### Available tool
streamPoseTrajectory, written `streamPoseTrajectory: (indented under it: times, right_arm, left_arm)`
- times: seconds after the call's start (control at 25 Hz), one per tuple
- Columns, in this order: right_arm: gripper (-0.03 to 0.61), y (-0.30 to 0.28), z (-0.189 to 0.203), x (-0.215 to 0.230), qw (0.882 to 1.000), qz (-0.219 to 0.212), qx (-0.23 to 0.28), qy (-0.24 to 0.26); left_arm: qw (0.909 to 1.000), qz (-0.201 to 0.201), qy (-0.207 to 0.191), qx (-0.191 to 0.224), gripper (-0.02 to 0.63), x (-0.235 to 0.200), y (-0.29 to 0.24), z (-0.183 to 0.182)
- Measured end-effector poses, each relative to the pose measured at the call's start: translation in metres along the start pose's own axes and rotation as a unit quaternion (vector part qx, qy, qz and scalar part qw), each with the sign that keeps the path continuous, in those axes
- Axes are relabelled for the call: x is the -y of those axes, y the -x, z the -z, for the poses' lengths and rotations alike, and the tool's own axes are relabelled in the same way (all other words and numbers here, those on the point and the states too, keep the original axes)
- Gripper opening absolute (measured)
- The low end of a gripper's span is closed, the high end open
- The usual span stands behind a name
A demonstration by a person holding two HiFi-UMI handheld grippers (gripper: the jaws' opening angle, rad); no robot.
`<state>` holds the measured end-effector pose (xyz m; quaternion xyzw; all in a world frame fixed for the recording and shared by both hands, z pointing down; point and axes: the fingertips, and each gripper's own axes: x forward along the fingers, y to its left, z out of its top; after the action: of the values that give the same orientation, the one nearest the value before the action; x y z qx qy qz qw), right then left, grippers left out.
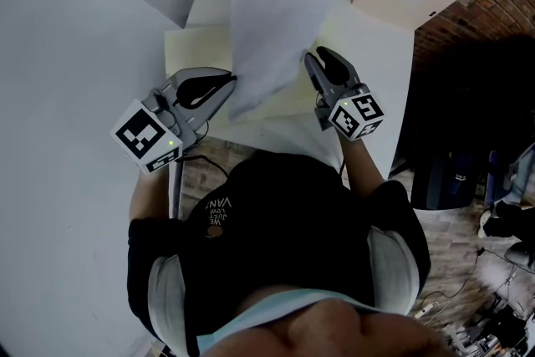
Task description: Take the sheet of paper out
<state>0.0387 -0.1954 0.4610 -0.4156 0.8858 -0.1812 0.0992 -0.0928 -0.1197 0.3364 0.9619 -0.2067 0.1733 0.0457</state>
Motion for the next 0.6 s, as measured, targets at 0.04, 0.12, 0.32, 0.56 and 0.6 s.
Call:
streamPoseTrajectory:
  times: [0.04,0.12,0.32,0.56,0.6]
  right_arm:
    - [0.117,0.0,-0.001,0.001,1.0,-0.001,0.001,-0.002]
    - [0.117,0.0,-0.003,0.0,1.0,-0.01,0.005,-0.011]
    - [0.118,0.002,-0.021,-0.018,0.994,-0.084,0.044,-0.054]
    - [0.117,0.004,-0.034,-0.025,0.987,-0.116,0.074,-0.077]
    - [0.115,0.004,-0.035,-0.024,0.987,-0.116,0.076,-0.079]
  left_arm:
    - [1.0,0.003,0.001,0.003,0.002,0.002,0.001,-0.002]
    - [0.9999,0.007,-0.005,0.006,0.002,0.005,0.003,-0.007]
    - [0.9994,0.021,-0.013,0.025,0.002,0.014,0.012,-0.022]
    - [0.9986,0.027,-0.015,0.042,0.002,0.014,0.022,-0.032]
    - [0.9987,0.024,-0.013,0.044,0.002,0.012,0.022,-0.032]
